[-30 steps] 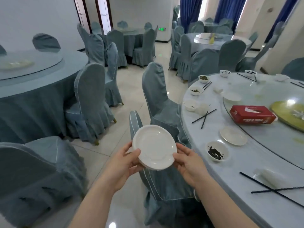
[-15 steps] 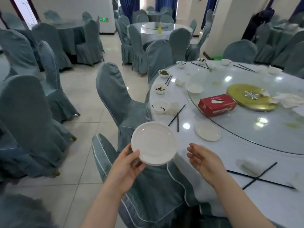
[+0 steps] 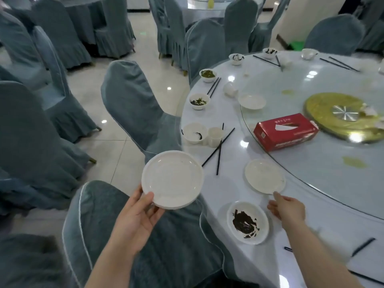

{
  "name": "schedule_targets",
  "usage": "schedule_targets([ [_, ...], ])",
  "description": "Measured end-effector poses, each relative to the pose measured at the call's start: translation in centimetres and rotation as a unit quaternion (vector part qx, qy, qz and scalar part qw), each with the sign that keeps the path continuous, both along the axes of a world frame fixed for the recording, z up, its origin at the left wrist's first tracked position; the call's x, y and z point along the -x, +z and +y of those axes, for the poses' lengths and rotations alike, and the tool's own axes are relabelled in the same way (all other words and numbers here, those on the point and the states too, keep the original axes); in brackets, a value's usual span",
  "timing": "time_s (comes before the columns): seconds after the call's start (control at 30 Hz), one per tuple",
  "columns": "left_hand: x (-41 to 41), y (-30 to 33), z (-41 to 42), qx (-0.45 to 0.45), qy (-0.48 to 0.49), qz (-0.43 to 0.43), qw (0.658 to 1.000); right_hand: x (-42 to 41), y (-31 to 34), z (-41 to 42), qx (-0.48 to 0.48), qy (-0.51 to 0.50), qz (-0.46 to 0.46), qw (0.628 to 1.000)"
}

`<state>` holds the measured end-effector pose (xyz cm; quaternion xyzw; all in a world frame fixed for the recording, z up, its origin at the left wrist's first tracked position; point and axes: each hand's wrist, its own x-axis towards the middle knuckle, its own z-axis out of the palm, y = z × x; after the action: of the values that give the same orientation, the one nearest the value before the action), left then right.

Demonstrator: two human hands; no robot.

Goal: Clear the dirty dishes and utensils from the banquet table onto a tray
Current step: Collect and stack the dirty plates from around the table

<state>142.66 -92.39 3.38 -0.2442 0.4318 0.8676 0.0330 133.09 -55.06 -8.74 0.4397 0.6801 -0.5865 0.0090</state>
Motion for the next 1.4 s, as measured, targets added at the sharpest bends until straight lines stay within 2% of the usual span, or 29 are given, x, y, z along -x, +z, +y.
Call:
schedule_targets([
  [0.17, 0.7, -1.2, 1.7, 0.016, 0.027, -0.027, 0.999, 2.6, -0.4, 0.3, -0.086, 0.055, -0.06, 0.993],
  [0.37, 1.0, -1.2, 3.3, 0.022, 0.012, -0.037, 0.999, 1.9, 0.7, 0.7, -0.054, 0.073, -0.054, 0.994],
  [0.43, 1.1, -0.5, 3.4, 0.014, 0.006, -0.018, 1.0, 1.5, 1.7, 0.6, -0.042, 0.071, -0.019, 0.996],
  [0.53, 0.9, 0.7, 3.0, -0.003, 0.016, 0.002, 1.0, 1.1, 4.4, -0.5, -0.077, 0.101, 0.042, 0.991],
  [0.7, -0.5, 3.3, 0.7, -0.006, 0.018, 0.036, 0.999, -0.8, 11.3, -6.0, -0.074, 0.15, 0.164, 0.972],
  [0.83, -2.6, 6.6, -2.9, -0.014, 0.025, 0.072, 0.997, -3.9, 17.2, -12.1, -0.041, 0.158, 0.275, 0.948],
  [0.97, -5.0, 10.6, -7.1, -0.03, 0.056, 0.105, 0.992, -6.9, 22.3, -18.1, -0.069, 0.178, 0.359, 0.913],
  [1.23, -8.5, 15.4, -17.4, 0.013, 0.114, 0.127, 0.985, -9.1, 28.9, -30.0, -0.054, 0.188, 0.437, 0.878],
  [1.4, -8.3, 15.5, -23.7, 0.023, 0.147, 0.133, 0.98, -7.7, 30.3, -37.7, -0.001, 0.249, 0.428, 0.869],
])
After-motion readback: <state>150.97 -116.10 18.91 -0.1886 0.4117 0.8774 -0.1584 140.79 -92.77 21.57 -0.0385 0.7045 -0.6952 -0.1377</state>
